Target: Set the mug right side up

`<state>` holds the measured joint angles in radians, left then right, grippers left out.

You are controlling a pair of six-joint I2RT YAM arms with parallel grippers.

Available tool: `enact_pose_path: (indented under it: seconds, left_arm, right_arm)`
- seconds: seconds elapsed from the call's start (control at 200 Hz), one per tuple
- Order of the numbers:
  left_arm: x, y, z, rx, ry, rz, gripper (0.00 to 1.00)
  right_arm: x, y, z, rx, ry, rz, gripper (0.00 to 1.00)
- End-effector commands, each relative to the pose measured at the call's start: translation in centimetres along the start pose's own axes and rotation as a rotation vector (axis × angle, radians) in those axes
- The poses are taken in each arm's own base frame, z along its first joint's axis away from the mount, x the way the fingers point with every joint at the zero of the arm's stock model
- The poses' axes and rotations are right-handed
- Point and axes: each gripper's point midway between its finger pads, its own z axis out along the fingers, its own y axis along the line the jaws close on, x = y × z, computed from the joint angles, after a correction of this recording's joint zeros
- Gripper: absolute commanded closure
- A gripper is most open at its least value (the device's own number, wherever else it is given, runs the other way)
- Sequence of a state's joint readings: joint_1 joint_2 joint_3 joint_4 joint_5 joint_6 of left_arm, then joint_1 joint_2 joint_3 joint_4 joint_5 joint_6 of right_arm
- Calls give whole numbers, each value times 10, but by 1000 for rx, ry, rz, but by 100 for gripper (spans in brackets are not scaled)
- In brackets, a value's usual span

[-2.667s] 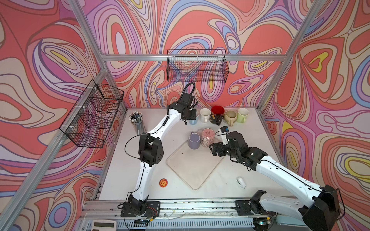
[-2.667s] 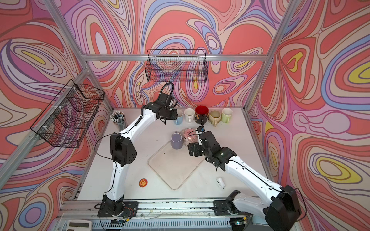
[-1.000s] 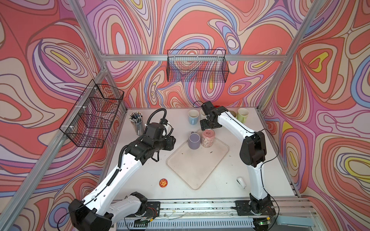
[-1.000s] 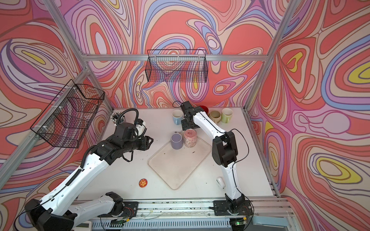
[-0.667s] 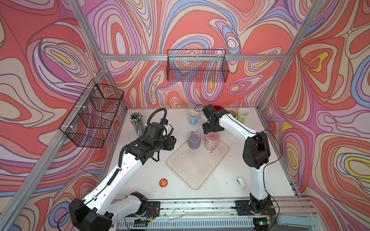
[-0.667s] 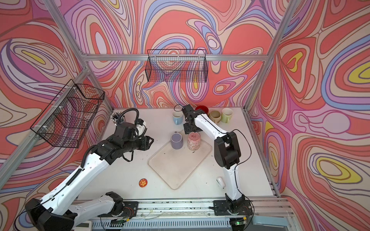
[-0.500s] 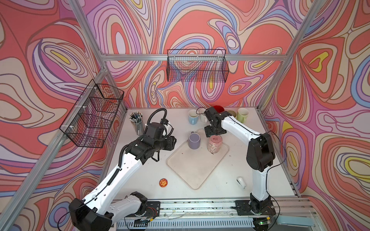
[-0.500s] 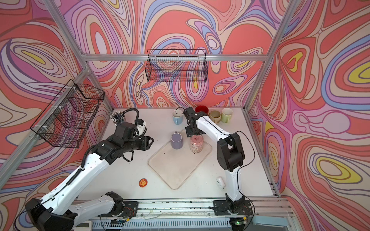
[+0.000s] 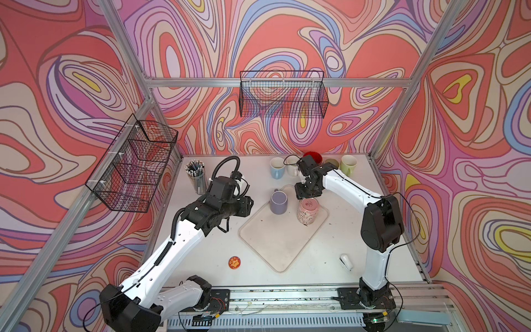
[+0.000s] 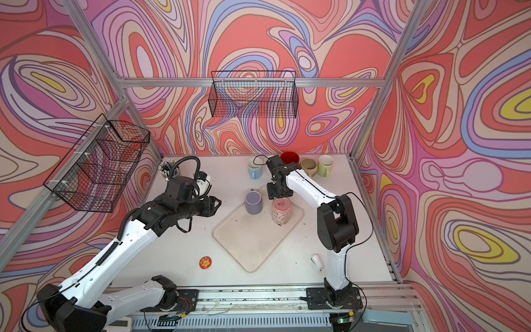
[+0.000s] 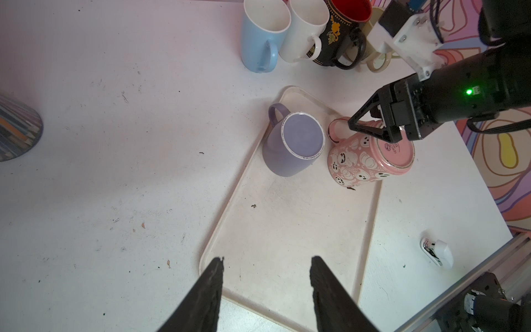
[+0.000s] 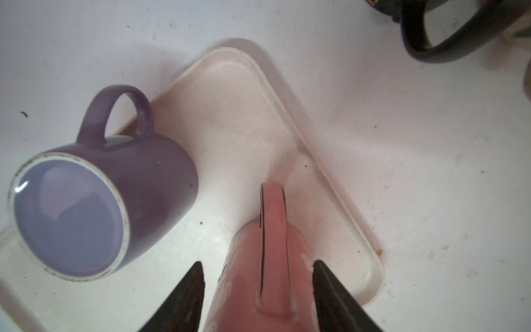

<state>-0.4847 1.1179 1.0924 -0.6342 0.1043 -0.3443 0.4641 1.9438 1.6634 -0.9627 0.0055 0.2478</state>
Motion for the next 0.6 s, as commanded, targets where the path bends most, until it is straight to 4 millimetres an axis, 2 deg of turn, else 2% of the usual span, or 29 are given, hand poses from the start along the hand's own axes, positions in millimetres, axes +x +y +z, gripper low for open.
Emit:
enact_pose_path:
  seconds: [0.0, 0.456, 0.521, 0.596]
  left_arm:
    - [4, 2, 3, -8, 17, 0, 48]
    - [5, 2, 2, -6, 20, 1, 48]
    - [5, 2, 2, -6, 19, 1, 48]
    - [5, 2, 3, -6, 22, 1, 48]
  right_arm:
    - [-1, 17, 0, -92, 15, 3, 44]
    - [16, 66, 0, -201, 62, -79, 49]
    - [16, 66, -1, -194, 61, -80, 49]
    - [12, 53, -2, -124, 42, -75, 47]
